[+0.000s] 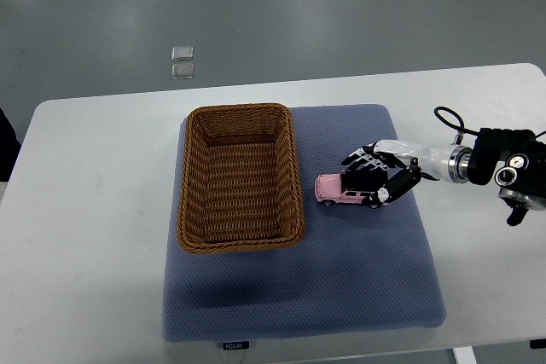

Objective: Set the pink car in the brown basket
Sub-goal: 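Close the right hand's fingers around the pink toy car's roof, then lift the car with the right hand and carry it over the basket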

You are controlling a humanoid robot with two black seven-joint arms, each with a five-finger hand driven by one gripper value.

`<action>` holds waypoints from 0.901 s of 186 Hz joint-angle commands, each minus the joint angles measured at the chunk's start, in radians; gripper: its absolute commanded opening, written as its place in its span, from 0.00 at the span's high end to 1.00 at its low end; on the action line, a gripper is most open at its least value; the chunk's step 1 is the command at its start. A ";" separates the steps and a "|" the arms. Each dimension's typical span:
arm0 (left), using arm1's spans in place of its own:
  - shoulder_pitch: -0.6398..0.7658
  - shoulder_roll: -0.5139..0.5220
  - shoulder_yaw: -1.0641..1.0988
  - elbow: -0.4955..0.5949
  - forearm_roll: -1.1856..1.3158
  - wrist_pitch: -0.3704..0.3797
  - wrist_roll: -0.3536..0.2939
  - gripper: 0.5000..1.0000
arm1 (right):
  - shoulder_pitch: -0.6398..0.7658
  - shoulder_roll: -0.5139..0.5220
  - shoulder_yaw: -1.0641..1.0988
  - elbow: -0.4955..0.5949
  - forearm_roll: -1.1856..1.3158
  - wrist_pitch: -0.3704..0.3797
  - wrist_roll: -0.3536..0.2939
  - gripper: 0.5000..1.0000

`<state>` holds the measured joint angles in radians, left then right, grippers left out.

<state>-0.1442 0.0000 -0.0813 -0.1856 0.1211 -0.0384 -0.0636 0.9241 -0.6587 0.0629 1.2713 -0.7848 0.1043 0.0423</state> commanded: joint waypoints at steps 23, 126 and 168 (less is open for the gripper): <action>0.000 0.000 0.000 0.000 0.000 0.000 0.001 0.00 | -0.018 0.022 0.000 -0.027 -0.033 0.000 0.008 0.46; 0.000 0.000 -0.002 0.002 0.000 0.000 0.001 0.00 | -0.041 0.044 0.000 -0.056 -0.105 -0.026 0.030 1.00; 0.000 0.000 -0.002 0.002 0.000 0.000 0.001 0.00 | -0.007 -0.007 0.009 -0.050 -0.096 -0.017 0.031 1.00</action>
<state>-0.1442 0.0000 -0.0828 -0.1840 0.1212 -0.0384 -0.0634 0.8965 -0.6406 0.0659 1.2167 -0.8856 0.0814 0.0732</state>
